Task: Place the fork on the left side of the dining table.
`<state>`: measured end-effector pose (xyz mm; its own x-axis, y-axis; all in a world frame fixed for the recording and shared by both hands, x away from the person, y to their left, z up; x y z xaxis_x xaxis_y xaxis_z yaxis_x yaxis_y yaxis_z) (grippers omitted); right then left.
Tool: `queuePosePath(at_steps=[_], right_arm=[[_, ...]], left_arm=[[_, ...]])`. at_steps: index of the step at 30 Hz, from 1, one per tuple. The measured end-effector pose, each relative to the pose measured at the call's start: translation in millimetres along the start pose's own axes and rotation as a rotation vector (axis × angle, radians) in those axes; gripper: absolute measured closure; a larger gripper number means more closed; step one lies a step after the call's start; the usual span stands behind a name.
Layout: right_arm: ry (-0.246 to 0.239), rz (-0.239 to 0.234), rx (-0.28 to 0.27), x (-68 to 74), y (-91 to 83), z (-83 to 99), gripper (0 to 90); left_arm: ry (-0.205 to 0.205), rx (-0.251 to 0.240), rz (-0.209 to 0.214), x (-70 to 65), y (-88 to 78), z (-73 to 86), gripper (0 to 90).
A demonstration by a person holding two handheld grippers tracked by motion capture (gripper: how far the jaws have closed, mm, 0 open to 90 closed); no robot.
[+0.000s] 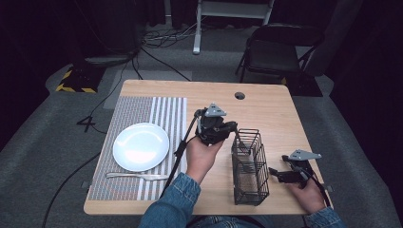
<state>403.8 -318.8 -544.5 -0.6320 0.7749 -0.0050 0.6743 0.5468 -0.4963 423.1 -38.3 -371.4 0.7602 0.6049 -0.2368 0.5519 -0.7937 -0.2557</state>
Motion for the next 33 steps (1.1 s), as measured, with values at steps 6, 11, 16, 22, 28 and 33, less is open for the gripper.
queuePosePath(at_steps=[6, 11, 16, 22, 28, 33], right_arm=[[0.000, 0.000, 0.000, 0.0, 0.0, 0.0, 15.2], [0.000, 0.000, 0.000, 0.0, 0.0, 0.0, 15.3], [0.000, 0.000, 0.000, 0.0, 0.0, 0.0, 15.3], [0.000, 0.000, 0.000, 0.0, 0.0, 0.0, 15.3], [0.000, 0.000, 0.000, 0.0, 0.0, 0.0, 15.3], [0.000, 0.000, 0.000, 0.0, 0.0, 0.0, 15.2]], left_arm=[[0.019, -0.015, -0.011, -2.0, -6.8, -10.2, 85.8], [0.017, -0.042, -0.017, -3.8, -13.5, -18.7, 85.8], [0.019, -0.075, -0.018, -6.5, -20.0, -27.0, 85.9], [0.011, -0.096, -0.030, -6.9, -27.4, -35.8, 85.9], [0.025, -0.136, -0.041, -9.4, -41.8, -48.9, 85.9], [0.023, -0.165, -0.059, -3.9, -55.3, -56.5, 85.9]])
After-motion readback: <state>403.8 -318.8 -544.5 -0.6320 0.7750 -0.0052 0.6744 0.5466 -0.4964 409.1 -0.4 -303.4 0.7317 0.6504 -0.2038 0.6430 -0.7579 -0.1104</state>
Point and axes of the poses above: each handheld gripper's, and its own axes: y roughly forward along the jaws, z roughly out of its underside, x roughly to its left, the point moved 6 cm from there along y, roughly forward along the jaws, and after that the axes turned 13 degrees about -x, right-handed, at the moved point
